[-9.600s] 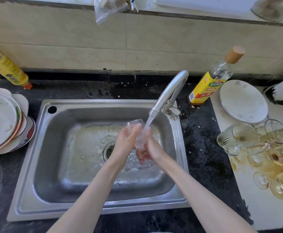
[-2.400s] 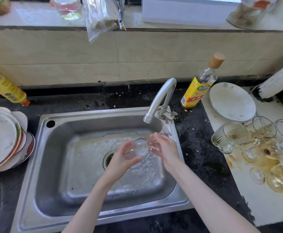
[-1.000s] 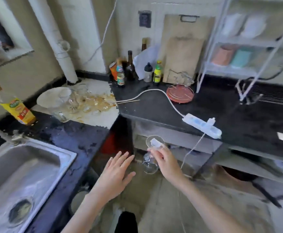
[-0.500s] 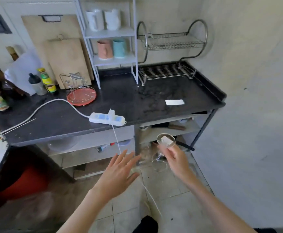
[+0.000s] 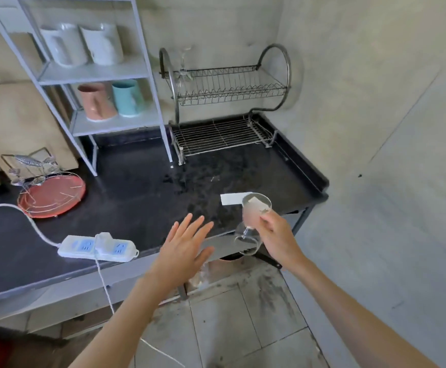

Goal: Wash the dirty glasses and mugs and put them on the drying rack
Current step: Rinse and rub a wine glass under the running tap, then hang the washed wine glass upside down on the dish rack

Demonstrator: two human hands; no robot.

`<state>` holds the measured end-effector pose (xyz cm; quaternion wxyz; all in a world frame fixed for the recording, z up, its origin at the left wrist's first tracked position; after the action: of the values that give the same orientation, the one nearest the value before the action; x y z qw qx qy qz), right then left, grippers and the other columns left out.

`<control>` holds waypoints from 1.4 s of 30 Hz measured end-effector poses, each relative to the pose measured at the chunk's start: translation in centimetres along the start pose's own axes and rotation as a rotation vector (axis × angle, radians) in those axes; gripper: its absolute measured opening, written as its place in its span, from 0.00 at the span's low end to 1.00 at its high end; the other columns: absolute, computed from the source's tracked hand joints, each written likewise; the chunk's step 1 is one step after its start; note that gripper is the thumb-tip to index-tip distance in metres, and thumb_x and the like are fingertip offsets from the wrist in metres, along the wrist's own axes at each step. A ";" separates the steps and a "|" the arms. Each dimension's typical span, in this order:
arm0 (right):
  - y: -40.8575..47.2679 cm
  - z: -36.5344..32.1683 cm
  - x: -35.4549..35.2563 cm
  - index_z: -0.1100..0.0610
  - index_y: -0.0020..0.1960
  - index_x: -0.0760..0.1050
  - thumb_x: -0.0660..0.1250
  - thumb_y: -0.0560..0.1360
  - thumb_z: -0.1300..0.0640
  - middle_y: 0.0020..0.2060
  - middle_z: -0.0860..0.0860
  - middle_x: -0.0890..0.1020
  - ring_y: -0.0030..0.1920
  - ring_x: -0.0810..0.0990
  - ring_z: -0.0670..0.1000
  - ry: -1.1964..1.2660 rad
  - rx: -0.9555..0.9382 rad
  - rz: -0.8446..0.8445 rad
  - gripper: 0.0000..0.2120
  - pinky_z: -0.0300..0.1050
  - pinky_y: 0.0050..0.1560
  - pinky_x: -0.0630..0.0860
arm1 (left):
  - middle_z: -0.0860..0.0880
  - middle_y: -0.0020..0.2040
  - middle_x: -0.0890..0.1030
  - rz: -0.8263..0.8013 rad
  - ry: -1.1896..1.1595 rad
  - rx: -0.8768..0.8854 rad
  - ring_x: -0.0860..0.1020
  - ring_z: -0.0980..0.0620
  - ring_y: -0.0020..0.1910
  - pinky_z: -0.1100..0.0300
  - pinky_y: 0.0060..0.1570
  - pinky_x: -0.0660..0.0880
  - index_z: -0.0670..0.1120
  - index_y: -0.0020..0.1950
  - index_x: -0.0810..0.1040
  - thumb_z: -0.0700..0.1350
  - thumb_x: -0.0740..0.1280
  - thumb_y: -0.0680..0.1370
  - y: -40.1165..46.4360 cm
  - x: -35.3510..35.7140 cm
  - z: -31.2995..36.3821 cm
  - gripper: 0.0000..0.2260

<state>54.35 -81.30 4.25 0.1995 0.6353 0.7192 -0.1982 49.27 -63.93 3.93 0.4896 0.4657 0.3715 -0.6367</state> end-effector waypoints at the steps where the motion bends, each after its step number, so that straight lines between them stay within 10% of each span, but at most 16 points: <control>1: 1.2 -0.2 -0.6 0.62 0.36 0.64 0.60 0.77 0.65 0.34 0.57 0.68 0.36 0.67 0.55 0.004 -0.008 0.001 0.11 0.44 0.37 0.63 | 0.48 0.76 0.59 0.006 0.016 0.004 0.51 0.45 0.76 0.52 0.72 0.44 0.49 0.75 0.59 0.64 0.39 0.71 1.1 -0.4 0.1 0.36; 6: 7.9 -3.6 -2.9 0.50 0.41 0.77 0.62 0.78 0.59 0.41 0.47 0.80 0.40 0.79 0.38 0.146 -0.067 -0.016 0.09 0.26 0.41 0.71 | 0.50 0.77 0.55 0.009 0.085 -0.010 0.46 0.47 0.77 0.56 0.69 0.38 0.52 0.76 0.54 0.68 0.33 0.70 6.9 -3.0 -1.6 0.40; 19: 35.7 -17.1 -8.3 0.58 0.53 0.76 0.59 0.80 0.57 0.45 0.46 0.79 0.39 0.78 0.33 0.202 -0.434 -0.071 0.09 0.30 0.45 0.76 | 0.50 0.78 0.49 0.186 0.185 -0.153 0.43 0.49 0.76 0.57 0.71 0.38 0.52 0.77 0.49 0.56 0.52 0.81 28.1 -13.3 -6.7 0.26; 27: 49.0 -21.8 -4.0 0.63 0.54 0.77 0.58 0.80 0.54 0.49 0.58 0.82 0.48 0.82 0.55 0.004 -0.536 -0.157 0.15 0.51 0.52 0.78 | 0.48 0.78 0.46 0.132 0.274 -0.259 0.38 0.50 0.75 0.57 0.70 0.36 0.49 0.77 0.46 0.58 0.48 0.80 35.8 -14.7 -11.1 0.28; 30: 51.6 -21.0 -0.6 0.62 0.58 0.77 0.58 0.80 0.54 0.52 0.56 0.82 0.44 0.81 0.47 -0.075 -0.532 -0.224 0.15 0.38 0.47 0.76 | 0.49 0.77 0.45 0.109 0.267 -0.284 0.35 0.52 0.71 0.57 0.69 0.34 0.50 0.77 0.46 0.61 0.39 0.76 36.2 -13.9 -12.1 0.31; 32: 52.6 -20.2 1.3 0.60 0.59 0.77 0.58 0.81 0.54 0.52 0.55 0.83 0.35 0.77 0.43 -0.126 -0.531 -0.257 0.15 0.31 0.38 0.70 | 0.48 0.77 0.48 0.100 0.266 -0.300 0.39 0.50 0.73 0.54 0.69 0.36 0.50 0.77 0.48 0.62 0.36 0.73 36.2 -13.3 -12.6 0.33; 37: 54.0 -18.9 3.8 0.59 0.61 0.77 0.60 0.80 0.56 0.58 0.53 0.81 0.58 0.79 0.53 -0.106 -0.486 -0.314 0.14 0.39 0.56 0.70 | 0.46 0.70 0.70 0.122 0.353 -0.320 0.67 0.45 0.70 0.48 0.66 0.60 0.47 0.72 0.65 0.57 0.50 0.77 35.9 -12.9 -13.2 0.26; 42: 54.6 -18.5 4.5 0.59 0.61 0.78 0.60 0.80 0.55 0.57 0.54 0.81 0.58 0.78 0.52 -0.118 -0.496 -0.315 0.14 0.40 0.57 0.69 | 0.46 0.71 0.68 0.150 0.359 -0.324 0.66 0.46 0.70 0.49 0.66 0.58 0.48 0.73 0.63 0.57 0.50 0.77 35.9 -12.8 -13.1 0.26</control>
<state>107.43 -61.40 15.66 0.3568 0.4352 0.8226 -0.0813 88.16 -56.93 11.77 0.5299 0.5132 0.5141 -0.4376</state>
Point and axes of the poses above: each hand's wrist, its own y-axis towards the middle knuckle, its own x-axis out of the palm, z = x × y, the point moved 10 cm from there along y, towards the middle knuckle
